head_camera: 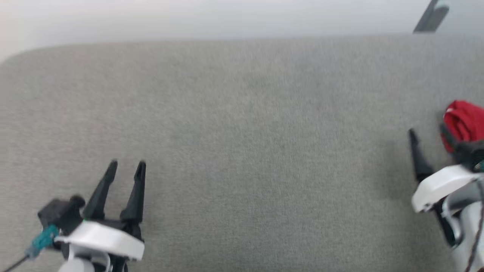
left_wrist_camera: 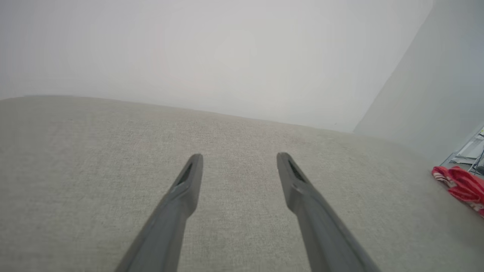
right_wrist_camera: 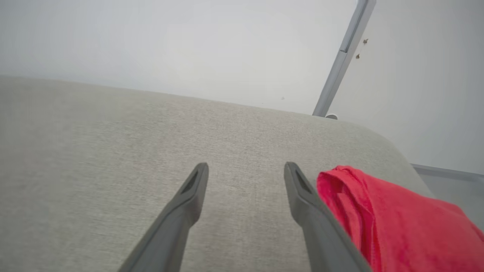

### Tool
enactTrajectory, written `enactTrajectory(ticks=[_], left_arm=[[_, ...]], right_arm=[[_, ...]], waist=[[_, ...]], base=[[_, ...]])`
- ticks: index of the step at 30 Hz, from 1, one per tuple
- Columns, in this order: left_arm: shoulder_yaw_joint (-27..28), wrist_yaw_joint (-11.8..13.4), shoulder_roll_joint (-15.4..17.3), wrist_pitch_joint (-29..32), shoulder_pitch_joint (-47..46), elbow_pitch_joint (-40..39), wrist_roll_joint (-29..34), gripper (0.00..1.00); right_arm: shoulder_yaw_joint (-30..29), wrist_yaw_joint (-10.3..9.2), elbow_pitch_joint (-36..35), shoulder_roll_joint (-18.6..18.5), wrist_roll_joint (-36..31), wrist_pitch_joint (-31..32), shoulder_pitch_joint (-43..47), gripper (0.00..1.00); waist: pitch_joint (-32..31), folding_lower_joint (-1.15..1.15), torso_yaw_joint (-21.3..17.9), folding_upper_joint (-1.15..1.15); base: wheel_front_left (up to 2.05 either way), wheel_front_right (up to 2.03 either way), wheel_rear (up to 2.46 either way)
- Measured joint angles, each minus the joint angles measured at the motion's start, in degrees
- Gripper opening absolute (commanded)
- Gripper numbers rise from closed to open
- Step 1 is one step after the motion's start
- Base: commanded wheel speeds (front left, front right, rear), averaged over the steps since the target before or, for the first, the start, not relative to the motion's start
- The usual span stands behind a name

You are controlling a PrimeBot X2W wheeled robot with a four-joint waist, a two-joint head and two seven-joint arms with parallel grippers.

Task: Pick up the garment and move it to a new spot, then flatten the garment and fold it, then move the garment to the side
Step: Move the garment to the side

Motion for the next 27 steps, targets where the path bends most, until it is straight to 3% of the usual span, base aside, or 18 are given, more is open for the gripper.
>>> enactTrajectory(ticks=[9,27], left_arm=[[4.7,0.0,-3.5,0.0,8.6,-1.3,2.0,1.0],[6.5,0.0,-5.1,0.0,17.0,-7.6,5.3,1.0]], right_arm=[[3.8,0.0,2.0,2.9,4.2,-5.7,4.5,1.0],[-5.0,-0.01,-14.0,9.2,5.1,-6.2,21.4,1.0]], waist=[[-7.6,0.0,2.3,0.0],[-11.9,0.0,3.6,0.0]], base=[[0.0,0.0,0.0],[0.0,0.0,0.0]])
